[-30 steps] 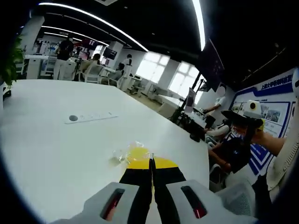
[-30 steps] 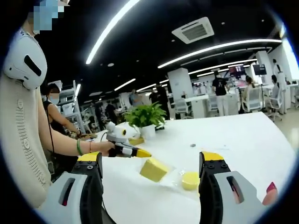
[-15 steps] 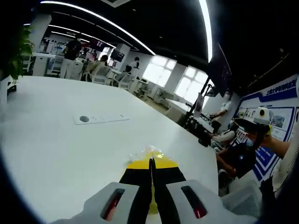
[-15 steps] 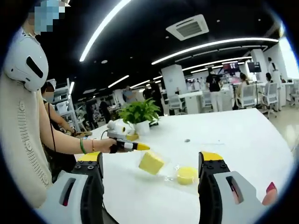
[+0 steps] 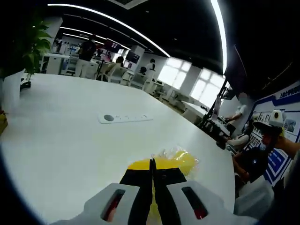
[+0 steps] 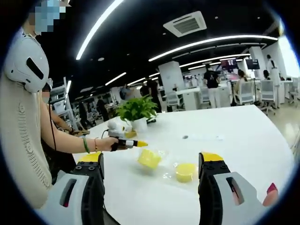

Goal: Compare the silicone blocks by pressing each to a similar depth, holding the contact briefly, and releasing to observe deformation and rebound differences across the visible hardness samples.

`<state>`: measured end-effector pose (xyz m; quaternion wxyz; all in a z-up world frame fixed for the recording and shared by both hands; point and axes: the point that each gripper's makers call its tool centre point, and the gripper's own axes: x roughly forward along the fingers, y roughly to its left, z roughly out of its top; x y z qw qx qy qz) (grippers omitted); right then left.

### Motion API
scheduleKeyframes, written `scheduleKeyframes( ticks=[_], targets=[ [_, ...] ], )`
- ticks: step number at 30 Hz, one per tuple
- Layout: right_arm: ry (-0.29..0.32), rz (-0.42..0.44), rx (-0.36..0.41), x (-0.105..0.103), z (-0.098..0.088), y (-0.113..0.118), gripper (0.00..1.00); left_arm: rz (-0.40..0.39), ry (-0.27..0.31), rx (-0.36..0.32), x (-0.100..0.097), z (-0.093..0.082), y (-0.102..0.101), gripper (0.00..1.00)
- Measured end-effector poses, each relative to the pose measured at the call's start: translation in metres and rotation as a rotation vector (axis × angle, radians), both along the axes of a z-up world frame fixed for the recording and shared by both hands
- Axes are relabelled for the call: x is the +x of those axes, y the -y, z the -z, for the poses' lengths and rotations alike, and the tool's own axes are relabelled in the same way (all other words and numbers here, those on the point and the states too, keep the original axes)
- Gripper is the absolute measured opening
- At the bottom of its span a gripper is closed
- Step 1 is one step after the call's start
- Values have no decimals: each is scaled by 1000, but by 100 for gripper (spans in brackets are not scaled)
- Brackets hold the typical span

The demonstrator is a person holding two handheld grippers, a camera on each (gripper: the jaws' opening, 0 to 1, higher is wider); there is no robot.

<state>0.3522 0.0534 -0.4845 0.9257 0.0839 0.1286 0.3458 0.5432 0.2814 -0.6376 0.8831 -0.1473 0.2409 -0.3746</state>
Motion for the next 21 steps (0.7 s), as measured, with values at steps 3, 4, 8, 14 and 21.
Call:
scheduleKeyframes(
  ticks=[3, 4, 8, 14, 21],
  targets=[
    [-7, 0, -2, 2, 2, -1, 76, -5, -16, 11, 0, 9, -4, 0],
    [-9, 0, -2, 2, 2, -2, 76, -6, -19, 16, 0, 12, -5, 0],
    [-17, 3, -4, 4, 4, -2, 76, -24, -39, 32, 5, 26, -13, 0],
    [-37, 6, -12, 5, 10, -3, 76, -37, -67, 53, 9, 45, -21, 0],
    [-58, 4, -18, 7, 17, -6, 75, -24, -81, 81, 10, 60, -23, 0]
  ],
)
